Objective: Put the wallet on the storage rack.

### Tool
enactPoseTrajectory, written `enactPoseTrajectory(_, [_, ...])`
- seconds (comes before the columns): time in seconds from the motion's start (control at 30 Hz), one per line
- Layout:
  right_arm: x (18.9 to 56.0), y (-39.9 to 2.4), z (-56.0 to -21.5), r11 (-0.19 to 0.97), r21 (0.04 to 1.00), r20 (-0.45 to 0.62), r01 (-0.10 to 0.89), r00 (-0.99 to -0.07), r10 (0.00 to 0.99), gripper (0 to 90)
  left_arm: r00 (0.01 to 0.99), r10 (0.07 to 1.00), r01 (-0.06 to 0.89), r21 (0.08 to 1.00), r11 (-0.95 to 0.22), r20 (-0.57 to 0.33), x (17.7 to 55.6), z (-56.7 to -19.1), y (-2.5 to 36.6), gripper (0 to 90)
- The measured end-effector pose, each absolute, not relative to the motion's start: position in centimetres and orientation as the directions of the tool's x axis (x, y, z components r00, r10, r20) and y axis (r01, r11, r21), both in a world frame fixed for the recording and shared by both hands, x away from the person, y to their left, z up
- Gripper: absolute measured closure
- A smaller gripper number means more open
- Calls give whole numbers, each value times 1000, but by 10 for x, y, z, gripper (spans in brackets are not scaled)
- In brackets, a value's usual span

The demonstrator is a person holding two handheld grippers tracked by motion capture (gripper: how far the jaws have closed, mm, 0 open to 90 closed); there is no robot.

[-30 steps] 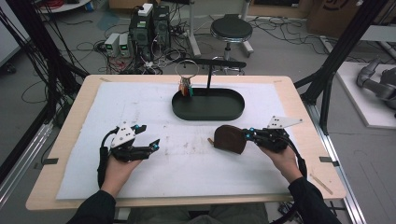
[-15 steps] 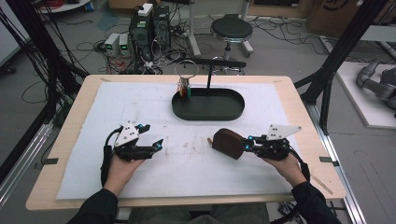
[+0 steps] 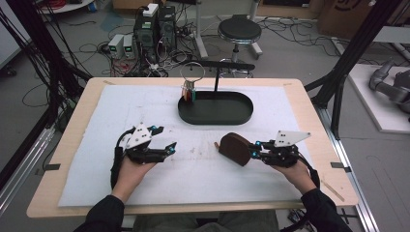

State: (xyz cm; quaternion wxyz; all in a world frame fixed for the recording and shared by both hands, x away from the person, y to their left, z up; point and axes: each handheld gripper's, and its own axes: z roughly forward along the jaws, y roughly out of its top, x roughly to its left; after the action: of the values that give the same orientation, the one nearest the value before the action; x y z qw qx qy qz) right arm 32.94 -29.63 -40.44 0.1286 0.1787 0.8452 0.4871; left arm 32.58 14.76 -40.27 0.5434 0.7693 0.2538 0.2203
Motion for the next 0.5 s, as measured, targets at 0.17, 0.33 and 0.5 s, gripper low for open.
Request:
enactPoseTrajectory(0.17, [328, -294, -404, 473, 867, -65, 157, -905, 420, 863, 868, 497, 155, 940, -303, 17, 338, -396, 109, 282])
enactPoseTrajectory(0.33, [327, -293, -403, 478, 868, -76, 139, -912, 402, 876, 910, 413, 167, 934, -316, -23, 355, -398, 75, 307])
enactPoseTrajectory(0.5, [328, -293, -403, 478, 868, -77, 135, -914, 399, 877, 925, 369, 203, 933, -297, -83, 375, -402, 56, 335])
